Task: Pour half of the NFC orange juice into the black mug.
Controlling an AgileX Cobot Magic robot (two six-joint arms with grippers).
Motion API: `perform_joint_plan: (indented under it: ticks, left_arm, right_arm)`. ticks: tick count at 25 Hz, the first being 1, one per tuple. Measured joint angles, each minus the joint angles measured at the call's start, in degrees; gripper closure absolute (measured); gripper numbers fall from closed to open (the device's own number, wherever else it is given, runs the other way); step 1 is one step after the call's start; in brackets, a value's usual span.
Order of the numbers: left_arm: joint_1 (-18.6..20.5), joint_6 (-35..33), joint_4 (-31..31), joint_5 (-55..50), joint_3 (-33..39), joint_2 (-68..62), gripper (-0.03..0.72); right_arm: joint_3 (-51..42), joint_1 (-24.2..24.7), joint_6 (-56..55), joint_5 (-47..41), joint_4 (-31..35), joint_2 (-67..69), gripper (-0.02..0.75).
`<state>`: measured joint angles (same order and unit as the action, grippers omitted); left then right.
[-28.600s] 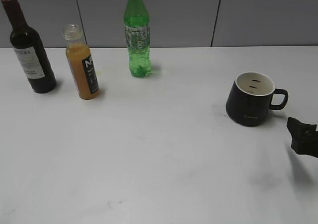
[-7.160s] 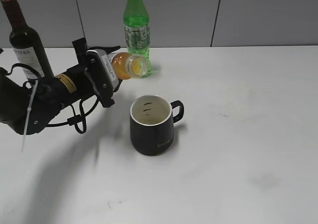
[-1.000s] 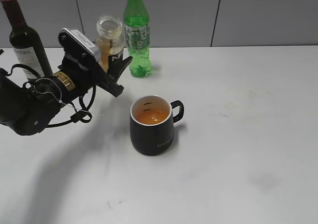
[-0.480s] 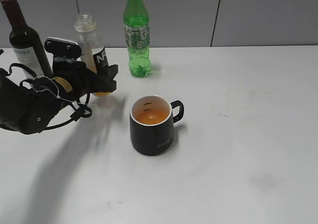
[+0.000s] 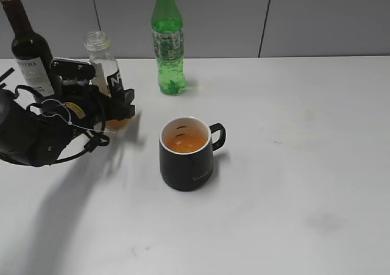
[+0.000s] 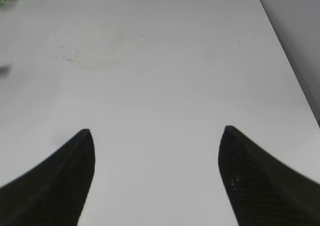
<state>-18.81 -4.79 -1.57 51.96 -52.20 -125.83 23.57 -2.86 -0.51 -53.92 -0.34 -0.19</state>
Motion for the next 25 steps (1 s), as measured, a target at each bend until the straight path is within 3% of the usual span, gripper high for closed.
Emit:
perform_joint_plan:
  ticks: [5, 12, 19, 25]
  left_arm:
    - [0.2, -0.5, -0.2, 0.1, 0.0, -0.4, 0.208]
    - [0.2, -0.6, -0.2, 0.6, -0.2, -0.4, 0.053]
    - [0.2, -0.6, -0.4, 1.8, 0.2, -0.4, 0.039]
    - [0.2, -0.6, -2.8, 7.7, 6.2, 0.3, 0.038]
  right_arm:
    - [0.0, 0.0, 0.0, 0.0, 0.0, 0.0, 0.153]
    - [0.0, 0.0, 0.0, 0.0, 0.0, 0.0, 0.153]
    - [0.0, 0.0, 0.0, 0.0, 0.0, 0.0, 0.153]
    - [0.0, 0.0, 0.0, 0.0, 0.0, 0.0, 0.153]
